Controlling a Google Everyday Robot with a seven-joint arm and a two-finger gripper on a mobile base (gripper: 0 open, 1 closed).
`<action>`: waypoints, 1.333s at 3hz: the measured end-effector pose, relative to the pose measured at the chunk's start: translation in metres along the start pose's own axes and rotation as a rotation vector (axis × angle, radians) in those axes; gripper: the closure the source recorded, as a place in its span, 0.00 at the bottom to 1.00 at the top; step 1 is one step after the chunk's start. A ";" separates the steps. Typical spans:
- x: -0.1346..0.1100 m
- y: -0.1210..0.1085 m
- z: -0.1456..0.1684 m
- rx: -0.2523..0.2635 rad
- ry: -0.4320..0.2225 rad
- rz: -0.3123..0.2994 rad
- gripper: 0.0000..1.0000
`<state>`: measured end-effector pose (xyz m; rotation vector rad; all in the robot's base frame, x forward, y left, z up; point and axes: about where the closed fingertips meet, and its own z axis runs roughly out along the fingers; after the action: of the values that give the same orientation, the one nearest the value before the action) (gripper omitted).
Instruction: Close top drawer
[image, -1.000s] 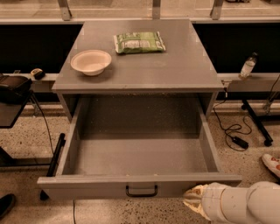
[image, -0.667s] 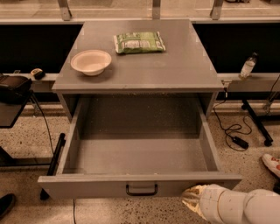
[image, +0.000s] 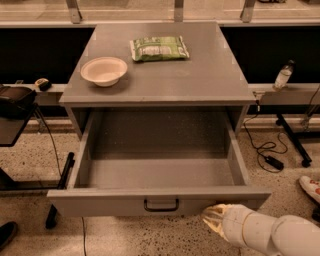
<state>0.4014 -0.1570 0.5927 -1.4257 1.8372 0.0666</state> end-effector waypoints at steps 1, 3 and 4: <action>-0.010 -0.015 0.025 0.010 -0.063 -0.010 1.00; -0.042 -0.053 0.076 -0.013 -0.191 -0.048 1.00; -0.049 -0.079 0.093 -0.038 -0.240 -0.072 1.00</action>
Offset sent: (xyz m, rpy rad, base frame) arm 0.0952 0.0645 -0.0110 0.1796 -0.0903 0.1349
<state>0.5212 -0.1017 0.5912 -1.4415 1.5954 0.2274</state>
